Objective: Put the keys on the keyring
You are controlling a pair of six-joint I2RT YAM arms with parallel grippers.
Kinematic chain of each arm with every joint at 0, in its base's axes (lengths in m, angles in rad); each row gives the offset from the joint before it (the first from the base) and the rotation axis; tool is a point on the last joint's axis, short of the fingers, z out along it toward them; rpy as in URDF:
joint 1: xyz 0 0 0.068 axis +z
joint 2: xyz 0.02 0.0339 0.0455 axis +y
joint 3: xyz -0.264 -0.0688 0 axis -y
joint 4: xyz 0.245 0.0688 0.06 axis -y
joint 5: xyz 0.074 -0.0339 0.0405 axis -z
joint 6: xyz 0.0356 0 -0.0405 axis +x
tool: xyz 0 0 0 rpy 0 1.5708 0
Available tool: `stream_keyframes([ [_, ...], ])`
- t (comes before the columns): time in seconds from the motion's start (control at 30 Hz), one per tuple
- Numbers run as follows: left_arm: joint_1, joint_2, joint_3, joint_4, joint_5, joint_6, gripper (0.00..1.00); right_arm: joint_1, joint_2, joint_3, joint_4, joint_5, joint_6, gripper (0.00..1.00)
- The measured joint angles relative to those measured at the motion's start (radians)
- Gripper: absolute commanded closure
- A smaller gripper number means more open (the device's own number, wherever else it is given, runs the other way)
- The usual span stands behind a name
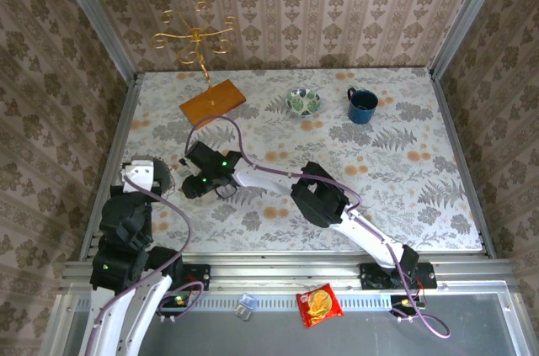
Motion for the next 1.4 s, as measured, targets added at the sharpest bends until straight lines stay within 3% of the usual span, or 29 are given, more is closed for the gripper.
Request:
stream_keyframes([
  [0.33,0.000,-0.006,0.000,0.000,0.000,0.006,1.00,0.009,0.059,0.109,-0.096,0.014,-0.008,0.75],
  [0.63,0.000,-0.006,0.000,0.000,0.005,0.006,1.00,0.013,0.059,0.117,-0.143,0.018,-0.026,1.00],
  [0.9,0.000,-0.006,0.000,0.000,0.007,0.006,1.00,0.013,0.055,0.112,-0.145,0.000,-0.021,1.00],
  [1.07,0.000,-0.006,0.000,0.000,0.007,0.009,1.00,0.013,-0.011,0.008,-0.108,-0.001,0.001,1.00],
  [1.13,0.000,-0.006,0.000,0.000,0.006,0.010,1.00,0.013,-0.039,-0.024,-0.093,0.000,0.011,0.90],
  [1.4,0.000,-0.006,0.013,0.000,0.006,0.014,1.00,0.013,-0.037,0.023,-0.043,-0.002,0.066,0.73],
])
